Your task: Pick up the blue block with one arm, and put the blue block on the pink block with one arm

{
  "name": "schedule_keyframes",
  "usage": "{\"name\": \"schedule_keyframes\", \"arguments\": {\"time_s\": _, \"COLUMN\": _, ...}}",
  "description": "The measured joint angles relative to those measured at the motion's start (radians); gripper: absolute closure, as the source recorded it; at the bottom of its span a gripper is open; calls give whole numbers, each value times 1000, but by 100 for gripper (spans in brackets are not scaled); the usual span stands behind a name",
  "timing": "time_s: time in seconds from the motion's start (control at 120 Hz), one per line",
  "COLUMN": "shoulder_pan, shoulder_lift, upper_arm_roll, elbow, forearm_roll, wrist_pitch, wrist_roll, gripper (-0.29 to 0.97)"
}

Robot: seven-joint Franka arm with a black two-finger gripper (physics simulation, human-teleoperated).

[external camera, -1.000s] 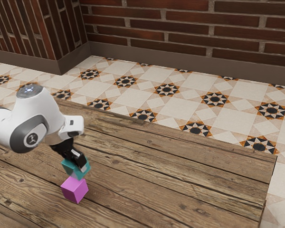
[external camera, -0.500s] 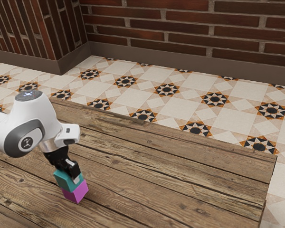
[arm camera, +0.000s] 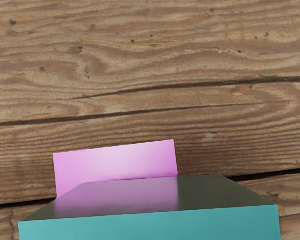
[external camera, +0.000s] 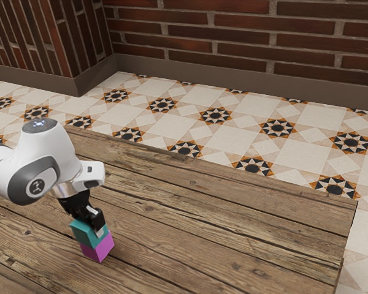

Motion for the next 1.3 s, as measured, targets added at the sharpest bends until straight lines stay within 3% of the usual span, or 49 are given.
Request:
{"name": "schedule_keyframes", "arguments": {"time_s": 1.033, "shoulder_pan": 22, "shoulder_lift": 63, "upper_arm_roll": 10, "elbow": 18, "forearm_roll": 13, "wrist_pitch": 68, "wrist_roll": -27, "gripper": 33}}
{"name": "schedule_keyframes", "arguments": {"time_s": 1.3, "shoulder_pan": 22, "shoulder_lift": 62, "upper_arm_roll": 16, "elbow": 18, "forearm_roll": -2, "wrist_pitch": 70, "wrist_roll": -15, "gripper": 11}}
